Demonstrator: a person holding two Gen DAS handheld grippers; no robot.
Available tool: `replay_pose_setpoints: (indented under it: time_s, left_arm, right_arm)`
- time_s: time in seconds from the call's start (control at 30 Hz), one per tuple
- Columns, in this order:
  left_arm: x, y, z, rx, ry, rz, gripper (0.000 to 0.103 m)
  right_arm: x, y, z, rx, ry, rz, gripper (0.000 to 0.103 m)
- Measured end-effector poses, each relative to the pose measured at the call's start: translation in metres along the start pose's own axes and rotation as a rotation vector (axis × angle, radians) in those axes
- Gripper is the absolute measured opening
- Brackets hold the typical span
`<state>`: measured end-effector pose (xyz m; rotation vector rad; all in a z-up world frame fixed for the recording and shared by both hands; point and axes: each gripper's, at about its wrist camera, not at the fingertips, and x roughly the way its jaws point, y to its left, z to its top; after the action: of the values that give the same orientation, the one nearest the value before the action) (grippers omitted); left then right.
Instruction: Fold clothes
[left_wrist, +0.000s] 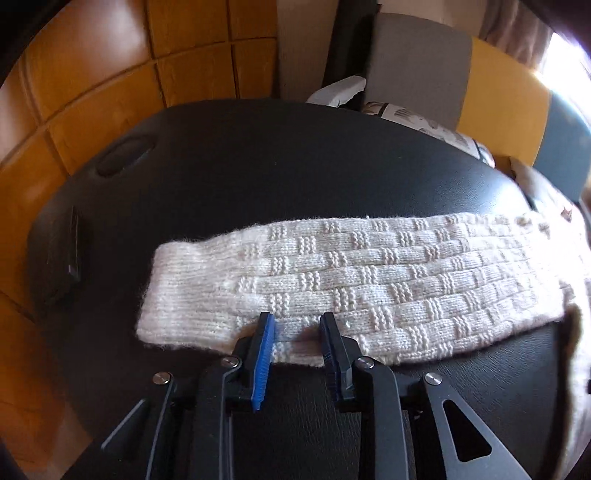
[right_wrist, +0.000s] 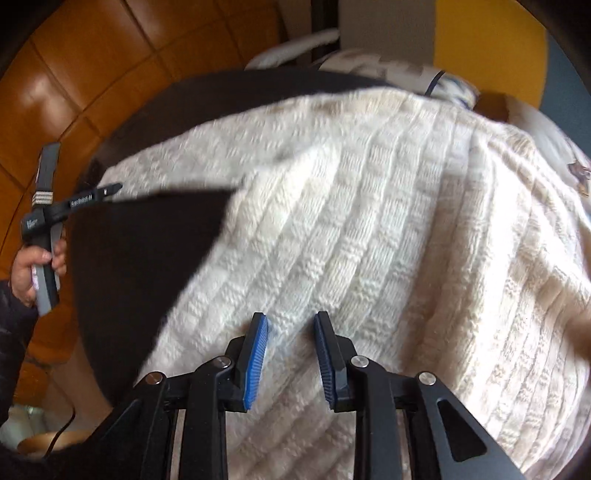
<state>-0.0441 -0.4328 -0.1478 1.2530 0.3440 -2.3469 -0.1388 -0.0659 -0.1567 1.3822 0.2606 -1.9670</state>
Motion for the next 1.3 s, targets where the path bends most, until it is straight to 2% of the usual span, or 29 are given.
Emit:
replay_pose_setpoints:
  time_s: [0.1, 0.17, 0.2, 0.3, 0.4, 0.47, 0.6, 0.67, 0.73, 0.8, 0.87, 1.0, 1.1, 1.23, 1.3]
  left_arm:
    - [-0.002, -0.005, 0.009, -0.005, 0.002, 0.024, 0.027]
    - [-0.006, -0.009, 0.015, -0.012, -0.001, 0.037, 0.027]
    - [-0.020, -0.013, 0.016, -0.033, -0.028, 0.025, 0.027]
    - [-0.066, -0.044, 0.009, -0.033, -0.115, -0.126, 0.029]
    - [-0.103, -0.098, -0.017, 0.053, -0.122, -0.318, 0.038]
    - [-0.120, -0.143, -0.037, 0.153, -0.109, -0.418, 0.039]
    - [-0.147, -0.229, -0.085, 0.355, -0.060, -0.558, 0.039]
    - [-0.156, -0.263, -0.108, 0.439, -0.035, -0.598, 0.039]
    - [-0.163, -0.296, -0.128, 0.532, -0.018, -0.604, 0.039]
    - [-0.169, -0.318, -0.144, 0.586, 0.015, -0.642, 0.039]
    - [-0.175, -0.340, -0.158, 0.634, 0.031, -0.654, 0.039]
    - [-0.179, -0.377, -0.168, 0.707, 0.034, -0.647, 0.039]
    - [-0.179, -0.399, -0.175, 0.757, 0.040, -0.644, 0.041]
    - [-0.177, -0.429, -0.185, 0.823, 0.050, -0.640, 0.041]
    - [-0.169, -0.434, -0.191, 0.837, 0.089, -0.636, 0.041]
  right_arm:
    - [-0.002, 0.002, -0.002, 0.050, -0.023, -0.012, 0.027]
    - [-0.013, -0.001, -0.010, 0.093, -0.055, 0.028, 0.027]
    - [-0.024, -0.005, -0.017, 0.125, -0.088, 0.061, 0.027]
    - [-0.066, -0.024, -0.048, 0.203, -0.191, 0.115, 0.027]
    - [-0.116, -0.052, -0.096, 0.260, -0.260, 0.030, 0.027]
    - [-0.150, -0.076, -0.134, 0.316, -0.292, -0.077, 0.027]
    - [-0.215, -0.122, -0.219, 0.439, -0.339, -0.294, 0.027]
    - [-0.236, -0.152, -0.266, 0.562, -0.344, -0.337, 0.027]
    - [-0.256, -0.190, -0.315, 0.747, -0.383, -0.313, 0.027]
    - [-0.264, -0.221, -0.362, 0.941, -0.449, -0.211, 0.027]
    - [-0.259, -0.234, -0.389, 1.063, -0.512, -0.124, 0.028]
    - [-0.247, -0.243, -0.387, 1.078, -0.550, -0.090, 0.030]
    - [-0.233, -0.253, -0.369, 1.089, -0.546, -0.074, 0.030]
    - [-0.219, -0.268, -0.361, 1.156, -0.536, -0.059, 0.030]
    - [-0.215, -0.270, -0.357, 1.165, -0.550, -0.057, 0.030]
